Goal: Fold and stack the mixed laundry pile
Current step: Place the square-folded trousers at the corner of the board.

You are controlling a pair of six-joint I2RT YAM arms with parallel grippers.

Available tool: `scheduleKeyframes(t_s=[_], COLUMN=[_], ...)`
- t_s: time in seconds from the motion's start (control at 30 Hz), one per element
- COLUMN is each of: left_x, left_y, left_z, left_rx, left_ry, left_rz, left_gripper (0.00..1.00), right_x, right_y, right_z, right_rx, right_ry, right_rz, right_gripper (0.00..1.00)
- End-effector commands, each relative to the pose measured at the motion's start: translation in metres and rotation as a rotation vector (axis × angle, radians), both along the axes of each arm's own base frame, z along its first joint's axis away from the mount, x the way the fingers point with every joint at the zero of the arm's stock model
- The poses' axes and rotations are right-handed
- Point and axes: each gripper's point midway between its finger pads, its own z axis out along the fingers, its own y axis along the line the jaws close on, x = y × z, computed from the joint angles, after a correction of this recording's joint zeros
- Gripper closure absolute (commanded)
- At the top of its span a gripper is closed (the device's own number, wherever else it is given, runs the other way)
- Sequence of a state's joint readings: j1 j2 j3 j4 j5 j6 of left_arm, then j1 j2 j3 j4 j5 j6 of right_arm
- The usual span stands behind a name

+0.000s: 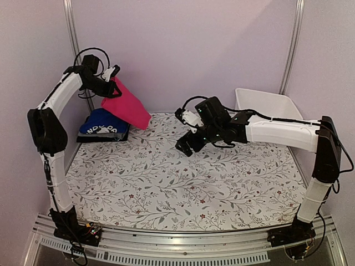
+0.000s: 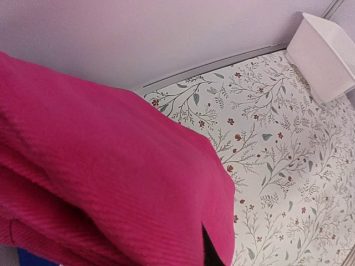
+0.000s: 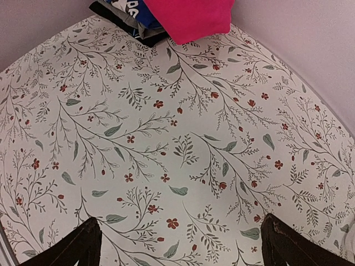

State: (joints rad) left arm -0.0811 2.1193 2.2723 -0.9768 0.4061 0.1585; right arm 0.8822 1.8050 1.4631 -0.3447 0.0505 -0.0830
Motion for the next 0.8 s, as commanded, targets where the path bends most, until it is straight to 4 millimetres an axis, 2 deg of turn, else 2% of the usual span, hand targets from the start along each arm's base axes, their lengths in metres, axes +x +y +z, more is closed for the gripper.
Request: scheduleKeyframes(t_s=[0.0,0.13,0.23,0.47,0.57,0.67,0.77], left_x=[0.017,0.027,0.030,0.041,0.043,0.044,0.046], left_y=[0.034,0.083,0.114,0.165,0.187,0.210,0.237], left_z=[0.025,0.003,-0.013,-0.083,-0.115,-0.135,-0.134], left_rx=[0.014,0.006,-0.033,-0.020,0.055,0.161,0.273], left_ry=[-0.151,-0.118,-0.093,0.030,0.093,0.132,0.130], left_rz=[-0.019,0.032,0.059,0.161,0.236,0.332,0.445], left_gripper=[1.00,1.00,1.00,1.00,0.97,0.85,0.67], right_x=[0.004,0.003,0.003,-0.001,-0.002,-0.004,-0.006], right_y=[-0.002,-0.002,-0.002,-0.005,-0.006,-0.008,-0.008], right_z=[0.001,0.001,0.000,-0.004,-0.005,-0.005,-0.006], right_rx=[-0.004,-0.004,-0.006,-0.024,-0.033,-0.040,-0.038], right_ry=[0.001,0.003,0.006,0.021,0.024,0.024,0.033], right_rz=[-0.007,-0.007,-0.003,0.005,0.007,0.010,0.015], right_gripper=[0.01,0.01,0.01,0.01,0.01,0.01,0.01])
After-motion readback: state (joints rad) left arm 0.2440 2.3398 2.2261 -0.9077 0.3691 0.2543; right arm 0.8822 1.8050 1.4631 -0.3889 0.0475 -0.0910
